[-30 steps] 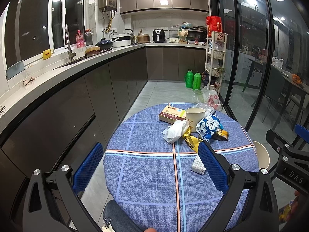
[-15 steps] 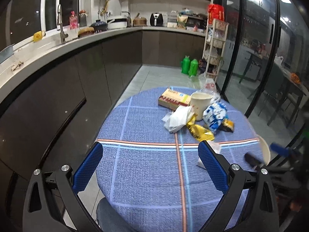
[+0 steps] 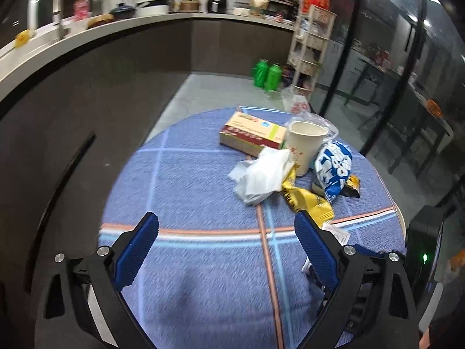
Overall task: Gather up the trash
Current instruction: 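Grasp the white tissue with the left tool while the right tool grasps the white leaflet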
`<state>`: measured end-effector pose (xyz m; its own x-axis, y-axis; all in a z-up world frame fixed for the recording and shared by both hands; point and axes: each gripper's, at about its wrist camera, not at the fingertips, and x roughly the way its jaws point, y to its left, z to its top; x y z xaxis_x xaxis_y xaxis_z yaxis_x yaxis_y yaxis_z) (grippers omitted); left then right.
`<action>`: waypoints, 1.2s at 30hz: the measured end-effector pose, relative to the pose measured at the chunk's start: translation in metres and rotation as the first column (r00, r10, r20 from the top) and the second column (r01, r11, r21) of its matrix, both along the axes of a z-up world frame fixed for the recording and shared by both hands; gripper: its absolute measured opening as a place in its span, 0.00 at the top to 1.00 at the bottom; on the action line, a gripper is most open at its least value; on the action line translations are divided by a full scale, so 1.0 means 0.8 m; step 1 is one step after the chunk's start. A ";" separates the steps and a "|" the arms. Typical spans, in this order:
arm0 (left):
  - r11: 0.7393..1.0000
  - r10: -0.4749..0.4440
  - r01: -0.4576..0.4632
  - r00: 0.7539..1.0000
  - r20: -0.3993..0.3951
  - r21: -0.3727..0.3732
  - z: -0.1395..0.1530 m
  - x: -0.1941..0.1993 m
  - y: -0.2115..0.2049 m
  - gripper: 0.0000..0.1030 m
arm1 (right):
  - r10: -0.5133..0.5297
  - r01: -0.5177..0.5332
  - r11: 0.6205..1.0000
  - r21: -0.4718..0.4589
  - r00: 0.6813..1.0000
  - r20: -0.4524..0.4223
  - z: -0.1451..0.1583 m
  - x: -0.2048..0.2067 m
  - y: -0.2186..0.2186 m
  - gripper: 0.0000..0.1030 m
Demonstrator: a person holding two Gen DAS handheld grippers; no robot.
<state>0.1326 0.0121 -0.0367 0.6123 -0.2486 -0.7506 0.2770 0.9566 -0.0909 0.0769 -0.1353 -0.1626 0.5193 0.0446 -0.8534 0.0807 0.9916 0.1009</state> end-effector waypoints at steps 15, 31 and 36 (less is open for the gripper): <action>0.993 -0.119 0.113 0.975 -0.190 -0.042 -0.077 0.124 -0.060 0.26 | 0.059 -0.061 0.997 0.052 0.998 0.027 0.020 -0.020 -0.031 0.75; 0.989 -0.141 0.126 0.961 -0.239 -0.074 -0.067 0.103 -0.033 0.97 | 0.058 -0.066 0.991 0.119 0.996 0.075 0.044 -0.050 -0.053 0.96; 0.984 -0.165 0.149 0.968 -0.191 -0.094 -0.026 0.048 -0.019 0.97 | 0.044 -0.061 0.989 0.138 0.991 0.125 0.066 -0.069 -0.064 0.96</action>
